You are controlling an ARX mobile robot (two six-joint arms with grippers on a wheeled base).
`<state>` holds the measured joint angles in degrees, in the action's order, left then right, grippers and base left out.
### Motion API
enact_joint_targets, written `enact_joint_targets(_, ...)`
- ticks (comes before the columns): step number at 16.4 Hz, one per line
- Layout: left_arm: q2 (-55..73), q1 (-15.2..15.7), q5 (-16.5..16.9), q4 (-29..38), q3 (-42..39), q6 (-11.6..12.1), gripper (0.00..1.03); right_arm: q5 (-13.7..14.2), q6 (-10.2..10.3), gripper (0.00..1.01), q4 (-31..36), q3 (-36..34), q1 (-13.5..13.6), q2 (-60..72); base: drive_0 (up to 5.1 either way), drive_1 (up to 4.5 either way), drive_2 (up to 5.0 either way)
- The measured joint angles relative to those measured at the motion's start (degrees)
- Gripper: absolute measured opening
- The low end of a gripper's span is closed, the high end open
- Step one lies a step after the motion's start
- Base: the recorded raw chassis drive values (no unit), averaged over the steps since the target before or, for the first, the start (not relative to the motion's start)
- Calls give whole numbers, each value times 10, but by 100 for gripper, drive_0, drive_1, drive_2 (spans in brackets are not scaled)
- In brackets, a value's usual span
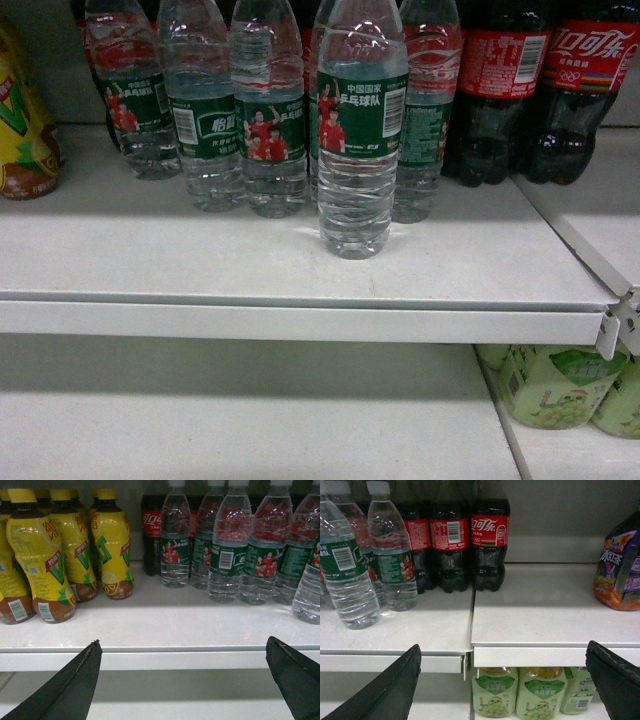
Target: Move water from second to third shelf
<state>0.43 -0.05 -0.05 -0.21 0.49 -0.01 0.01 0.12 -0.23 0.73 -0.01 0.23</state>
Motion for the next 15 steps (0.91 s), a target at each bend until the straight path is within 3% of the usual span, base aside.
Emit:
enact_joint_targets(9, 0, 0, 0, 0, 0, 0, 98, 0, 0, 98, 0, 0, 0, 0, 0, 0, 0)
enact_joint_targets(10, 0, 0, 0, 0, 0, 0, 98, -16, 11, 98, -26, 6, -6, 5, 0, 0, 0)
enact_joint_targets(11, 0, 0, 0, 0, 0, 0, 98, -70, 48, 98, -82, 27, -29, 44, 0, 0, 0)
enact_joint_targets(12, 0, 0, 0, 0, 0, 0, 98, -91, 85, 98, -75, 40, -43, 86, 0, 0, 0)
enact_joint_targets(13, 0, 0, 0, 0, 0, 0, 98, -116, 100, 98, -41, 56, -50, 107, 0, 0, 0)
enact_joint_targets(15, 0, 0, 0, 0, 0, 0, 98, -140, 106, 98, 51, 108, -84, 194, 0, 0, 0)
